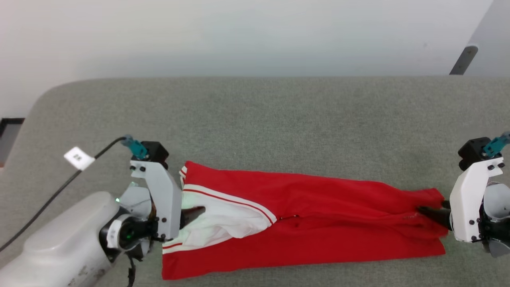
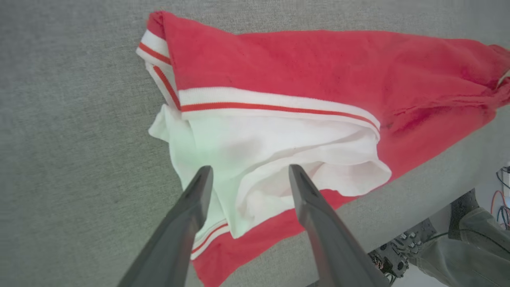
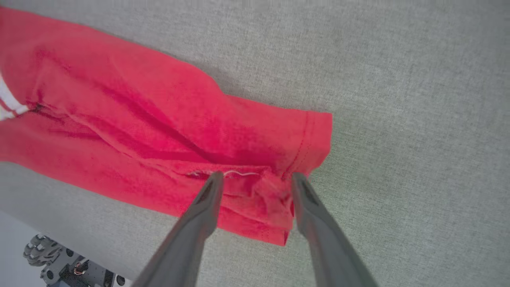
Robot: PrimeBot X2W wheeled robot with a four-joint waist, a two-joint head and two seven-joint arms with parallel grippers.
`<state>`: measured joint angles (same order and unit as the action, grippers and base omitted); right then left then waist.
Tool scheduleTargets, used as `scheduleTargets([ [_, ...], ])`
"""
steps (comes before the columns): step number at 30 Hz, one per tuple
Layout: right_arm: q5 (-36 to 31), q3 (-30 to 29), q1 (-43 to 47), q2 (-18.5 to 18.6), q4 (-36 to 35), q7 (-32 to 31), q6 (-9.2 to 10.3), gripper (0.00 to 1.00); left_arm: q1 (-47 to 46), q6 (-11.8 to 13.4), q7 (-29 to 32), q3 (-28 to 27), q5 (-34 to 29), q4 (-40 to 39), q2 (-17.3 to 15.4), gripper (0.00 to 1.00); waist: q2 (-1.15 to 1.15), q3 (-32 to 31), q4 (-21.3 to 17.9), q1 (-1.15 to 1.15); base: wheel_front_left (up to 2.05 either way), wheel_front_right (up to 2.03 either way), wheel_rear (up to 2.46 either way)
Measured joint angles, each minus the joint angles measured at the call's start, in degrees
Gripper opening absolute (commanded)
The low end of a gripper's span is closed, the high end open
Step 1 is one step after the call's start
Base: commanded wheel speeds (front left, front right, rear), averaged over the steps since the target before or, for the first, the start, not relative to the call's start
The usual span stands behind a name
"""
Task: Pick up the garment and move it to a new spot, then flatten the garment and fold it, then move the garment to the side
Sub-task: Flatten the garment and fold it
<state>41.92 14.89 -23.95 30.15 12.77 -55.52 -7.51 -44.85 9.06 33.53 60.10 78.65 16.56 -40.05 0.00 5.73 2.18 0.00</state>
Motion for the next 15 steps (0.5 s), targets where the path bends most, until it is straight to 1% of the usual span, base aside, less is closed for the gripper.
scheduleTargets([
  [3,-0.2,-1.3,0.2,-0.8,0.0,0.1,0.00,1.00,1.0,-0.4,-3.8,-0.7,-1.1,-1.7,-1.1,1.00,0.00,-1.0,0.2,0.00,0.00,0.00,0.00],
  [5,-0.5,-2.2,1.1,-1.2,0.3,0.3,0.00,1.00,2.0,-0.8,-8.0,-1.6,-2.4,-3.0,-1.7,1.00,0.00,-1.7,0.3,0.00,0.00,0.00,0.00],
  [10,-1.8,-4.6,3.8,-2.1,1.3,1.1,0.00,1.00,5.7,-1.5,-20.3,-3.8,-6.3,-5.7,-3.4,1.00,0.00,-3.4,0.6,0.00,0.00,0.00,0.00],
  [15,-4.0,-7.0,6.3,-2.6,2.2,2.1,-0.01,1.00,10.4,-0.6,-32.9,-6.4,-9.0,-7.4,-4.6,1.00,0.00,-4.4,1.4,0.00,0.00,0.00,0.00],
])
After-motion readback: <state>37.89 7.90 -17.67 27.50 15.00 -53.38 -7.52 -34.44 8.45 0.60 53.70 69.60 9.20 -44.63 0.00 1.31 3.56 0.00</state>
